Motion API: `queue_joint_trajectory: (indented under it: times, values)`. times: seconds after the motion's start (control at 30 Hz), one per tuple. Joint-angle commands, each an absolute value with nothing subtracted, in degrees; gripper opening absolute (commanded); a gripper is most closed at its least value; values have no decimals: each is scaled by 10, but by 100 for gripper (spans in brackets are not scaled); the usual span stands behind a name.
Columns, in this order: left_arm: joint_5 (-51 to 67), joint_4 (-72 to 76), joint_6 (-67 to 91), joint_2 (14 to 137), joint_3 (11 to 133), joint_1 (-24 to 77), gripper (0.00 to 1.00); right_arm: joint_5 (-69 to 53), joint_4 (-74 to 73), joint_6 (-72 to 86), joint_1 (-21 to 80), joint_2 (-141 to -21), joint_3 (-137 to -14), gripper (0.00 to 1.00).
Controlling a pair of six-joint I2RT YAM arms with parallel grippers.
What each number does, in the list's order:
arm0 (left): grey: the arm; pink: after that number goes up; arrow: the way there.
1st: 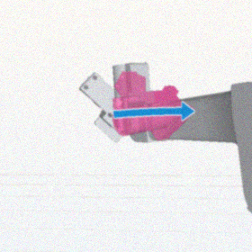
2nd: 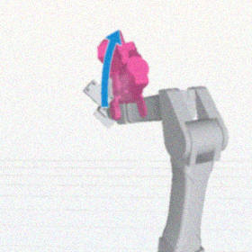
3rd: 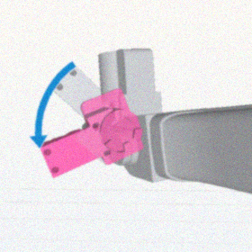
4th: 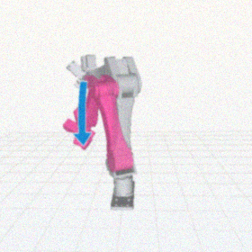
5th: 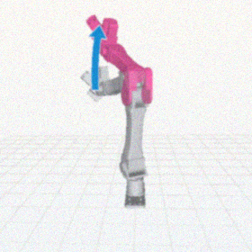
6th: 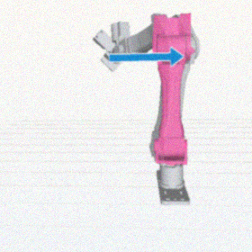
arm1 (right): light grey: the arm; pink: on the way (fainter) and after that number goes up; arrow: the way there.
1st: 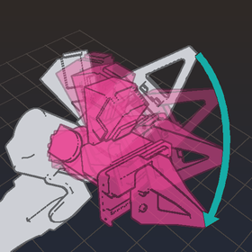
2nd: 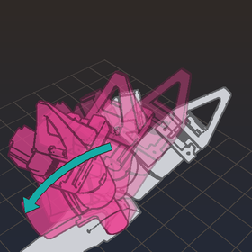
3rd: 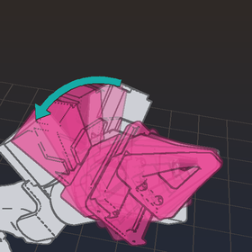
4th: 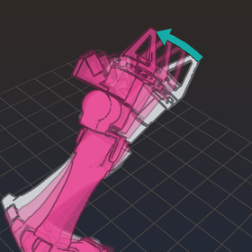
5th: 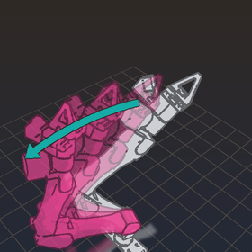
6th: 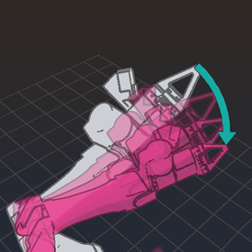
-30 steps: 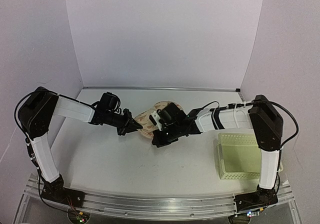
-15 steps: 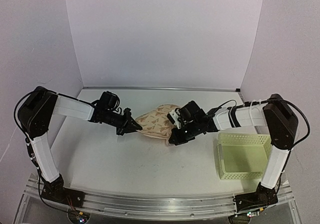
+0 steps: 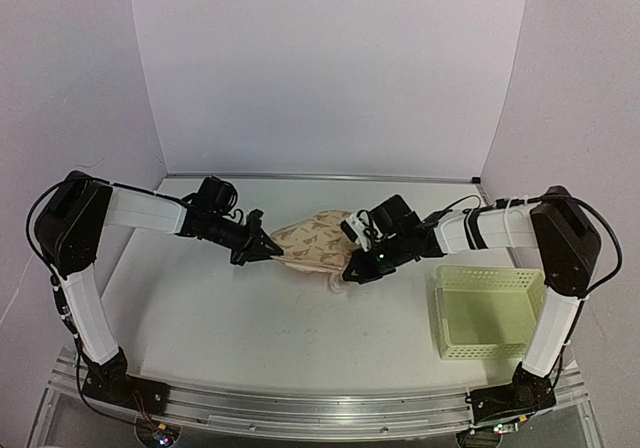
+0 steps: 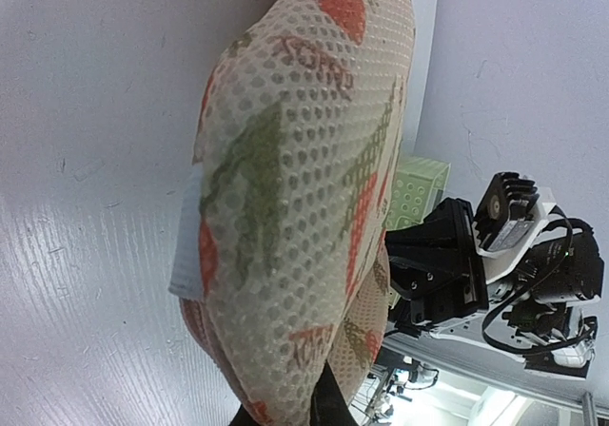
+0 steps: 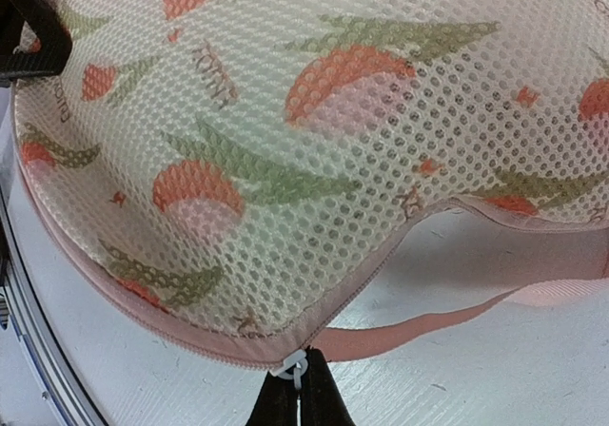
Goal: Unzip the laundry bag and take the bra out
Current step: Unzip the zipper of the laundry bag, then adjust the laundry bag at the center of the board.
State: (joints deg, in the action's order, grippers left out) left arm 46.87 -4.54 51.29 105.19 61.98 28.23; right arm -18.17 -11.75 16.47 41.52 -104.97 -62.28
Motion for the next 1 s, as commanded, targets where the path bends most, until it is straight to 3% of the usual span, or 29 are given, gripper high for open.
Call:
queue_joint_trajectory:
  times: [0.0,0.47,0.73,0.97]
  values:
    - [445,-87,469,1033,657,238,0,-133,-203,162,391,-1017,-602,0]
    - [431,-128,433,1079,750,236,1,-161,-148,238,520,-1065,-683,0]
    - [385,-171,412,1063,756,236,44,-170,-145,287,520,-1123,-768,0]
    - [349,-206,396,1031,739,236,65,-179,-145,314,520,-1183,-842,0]
